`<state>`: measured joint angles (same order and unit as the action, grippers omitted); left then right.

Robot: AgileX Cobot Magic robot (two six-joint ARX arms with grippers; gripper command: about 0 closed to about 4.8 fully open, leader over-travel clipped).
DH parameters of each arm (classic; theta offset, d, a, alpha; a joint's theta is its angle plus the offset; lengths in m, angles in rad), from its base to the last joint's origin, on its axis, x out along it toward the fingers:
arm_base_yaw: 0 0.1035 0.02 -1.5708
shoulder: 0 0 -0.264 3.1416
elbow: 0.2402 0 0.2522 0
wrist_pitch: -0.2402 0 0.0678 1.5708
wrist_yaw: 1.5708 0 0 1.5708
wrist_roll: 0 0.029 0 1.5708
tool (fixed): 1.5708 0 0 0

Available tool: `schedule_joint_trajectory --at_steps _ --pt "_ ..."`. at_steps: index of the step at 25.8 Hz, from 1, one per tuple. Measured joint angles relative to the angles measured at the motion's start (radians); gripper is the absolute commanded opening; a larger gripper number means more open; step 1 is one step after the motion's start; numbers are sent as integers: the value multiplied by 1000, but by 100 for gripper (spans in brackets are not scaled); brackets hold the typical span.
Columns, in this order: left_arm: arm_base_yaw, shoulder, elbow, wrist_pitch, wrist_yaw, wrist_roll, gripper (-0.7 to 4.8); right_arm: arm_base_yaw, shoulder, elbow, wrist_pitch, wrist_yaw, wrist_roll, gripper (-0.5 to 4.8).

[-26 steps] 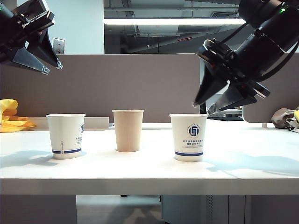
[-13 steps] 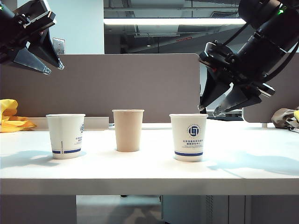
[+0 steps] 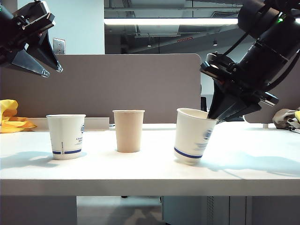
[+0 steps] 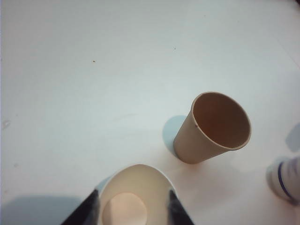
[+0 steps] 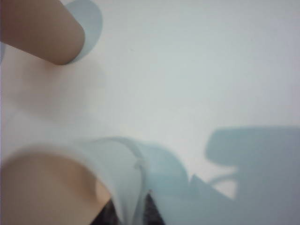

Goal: Pick up all the paper cups on the table one by one and stack them together.

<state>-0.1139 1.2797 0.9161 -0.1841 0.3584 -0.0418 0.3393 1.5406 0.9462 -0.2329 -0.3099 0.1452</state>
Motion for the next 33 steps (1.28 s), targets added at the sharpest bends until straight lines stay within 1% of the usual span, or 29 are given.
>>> schedule_joint_trajectory --at_steps 1,4,14,18,27,30,33 --pt "0 0 0 -2 0 0 183 0 0 0 3 0 0 89" --pt "0 0 0 -9 0 0 183 0 0 0 19 -1 1 17" --pt "0 0 0 -10 0 0 183 0 0 0 41 -5 0 16" --pt "0 0 0 -11 0 0 183 5 0 5 36 -50 0 -4" --pt "0 0 0 -11 0 0 183 8 5 142 16 -57 0 -4" --pt "0 0 0 -12 0 0 183 22 25 191 -1 -65 0 -4" --pt "0 0 0 -13 0 0 183 59 69 256 -19 -67 -5 -4"
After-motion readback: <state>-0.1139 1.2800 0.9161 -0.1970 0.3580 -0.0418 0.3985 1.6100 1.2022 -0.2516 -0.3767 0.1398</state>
